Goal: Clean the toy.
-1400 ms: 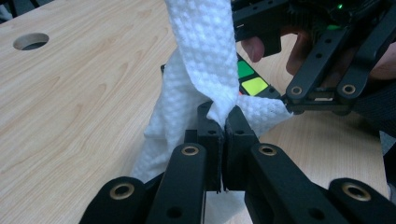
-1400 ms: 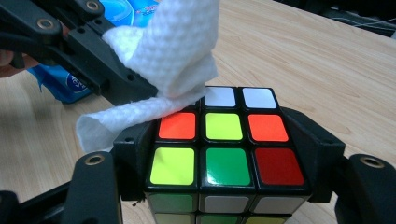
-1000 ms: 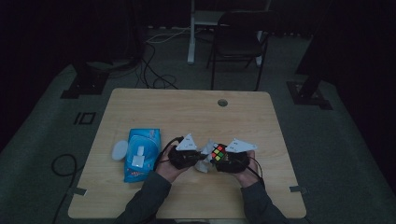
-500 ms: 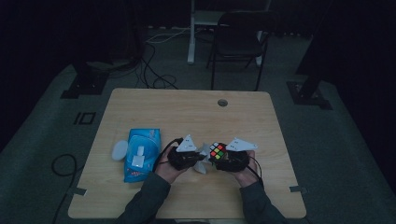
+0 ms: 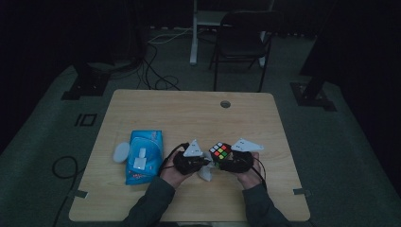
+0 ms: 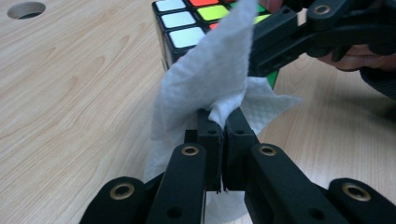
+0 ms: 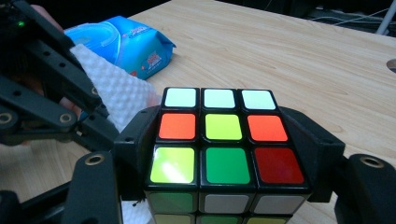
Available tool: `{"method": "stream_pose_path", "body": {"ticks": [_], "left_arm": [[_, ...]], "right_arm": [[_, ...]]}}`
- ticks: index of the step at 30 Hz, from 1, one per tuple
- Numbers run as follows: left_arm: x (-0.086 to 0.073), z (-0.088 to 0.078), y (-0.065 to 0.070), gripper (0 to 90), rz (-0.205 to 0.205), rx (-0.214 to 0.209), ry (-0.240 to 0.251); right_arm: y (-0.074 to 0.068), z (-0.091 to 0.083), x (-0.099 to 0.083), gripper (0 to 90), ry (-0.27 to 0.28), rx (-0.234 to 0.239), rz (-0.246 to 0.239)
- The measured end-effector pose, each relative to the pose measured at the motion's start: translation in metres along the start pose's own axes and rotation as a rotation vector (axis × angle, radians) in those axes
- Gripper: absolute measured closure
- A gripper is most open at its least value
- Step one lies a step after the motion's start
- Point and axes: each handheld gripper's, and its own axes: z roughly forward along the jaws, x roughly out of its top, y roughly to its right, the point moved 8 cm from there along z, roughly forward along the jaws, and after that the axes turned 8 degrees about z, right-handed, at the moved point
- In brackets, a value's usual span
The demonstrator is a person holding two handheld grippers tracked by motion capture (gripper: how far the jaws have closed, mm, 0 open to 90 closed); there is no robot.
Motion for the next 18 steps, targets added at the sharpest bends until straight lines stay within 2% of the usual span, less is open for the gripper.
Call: {"method": "stream_pose_path", "body": {"ticks": [18], "left_arm": [[0.013,0.010,0.016,88.7,0.037,-0.041,0.015]], "right_arm": [[0.008,-0.001,0.002,34.0,0.024,-0.032,0.051]]}}
